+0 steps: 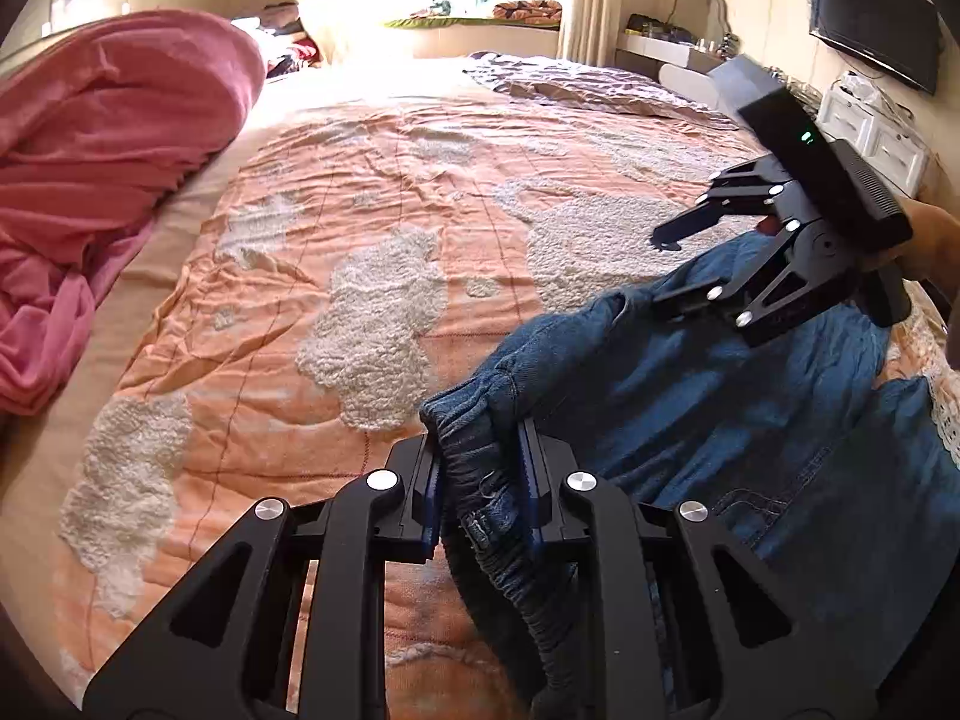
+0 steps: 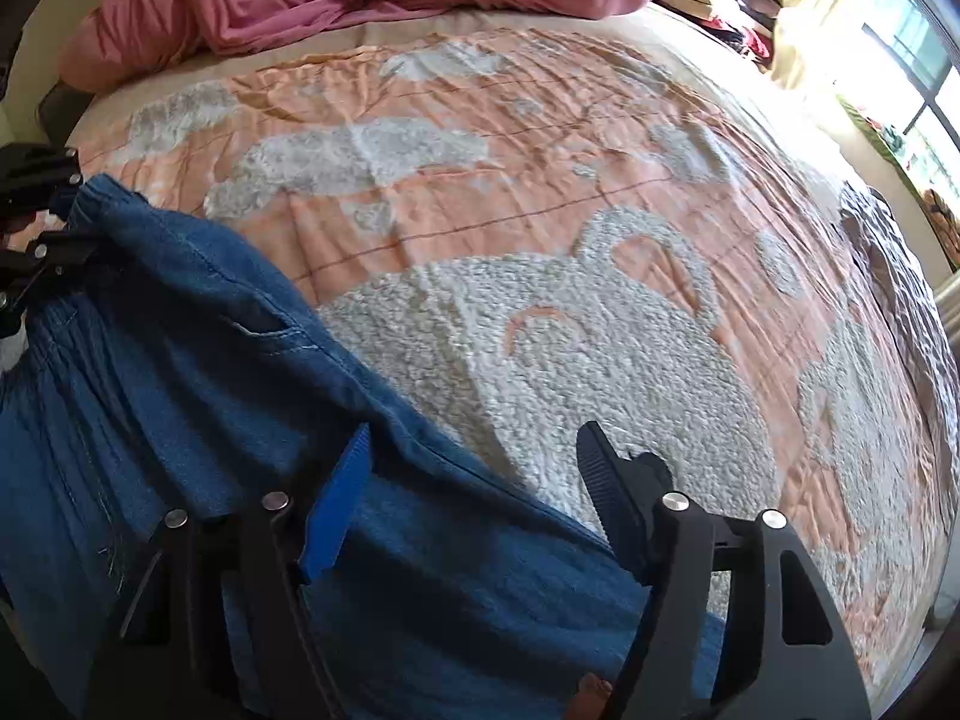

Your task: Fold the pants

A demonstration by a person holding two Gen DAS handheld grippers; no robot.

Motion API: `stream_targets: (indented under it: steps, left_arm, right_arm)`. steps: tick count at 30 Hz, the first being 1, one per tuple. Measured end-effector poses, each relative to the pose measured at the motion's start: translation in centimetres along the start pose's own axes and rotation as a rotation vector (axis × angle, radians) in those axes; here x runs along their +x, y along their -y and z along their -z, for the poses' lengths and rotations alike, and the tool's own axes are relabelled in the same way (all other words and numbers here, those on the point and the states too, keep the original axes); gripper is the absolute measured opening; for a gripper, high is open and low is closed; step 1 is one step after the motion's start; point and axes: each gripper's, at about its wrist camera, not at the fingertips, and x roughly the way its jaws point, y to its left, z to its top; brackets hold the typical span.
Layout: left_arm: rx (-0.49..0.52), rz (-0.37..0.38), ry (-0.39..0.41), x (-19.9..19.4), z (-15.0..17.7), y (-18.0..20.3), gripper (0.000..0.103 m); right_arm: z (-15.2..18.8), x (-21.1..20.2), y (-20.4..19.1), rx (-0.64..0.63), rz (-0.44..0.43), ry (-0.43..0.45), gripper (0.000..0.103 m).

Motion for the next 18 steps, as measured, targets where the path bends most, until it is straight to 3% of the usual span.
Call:
stream_targets:
  steps: [4, 5, 8, 18]
  left_arm:
    - [-0.005, -0.022, -0.026, 0.7, 0.4, -0.1, 0.013]
    - [-0.002, -0.029, -0.038, 1.1, 0.5, 0.0, 0.013]
    - [-0.005, -0.056, -0.052, 1.8, 0.8, -0.2, 0.013]
    - [-0.006, -0.046, 0.052, -1.8, 0.8, 0.3, 0.013]
  right_arm:
    - [0.0, 0.8, -1.4, -0.029, -0.026, 0.01, 0.038]
    - [0.1, 0.8, -1.6, -0.022, -0.034, 0.019, 0.022]
    - [0.6, 0.2, -2.7, -0.01, -0.008, 0.066, 0.008]
    - [4.0, -8.2, -4.7, 0.13, 0.062, 0.316, 0.005]
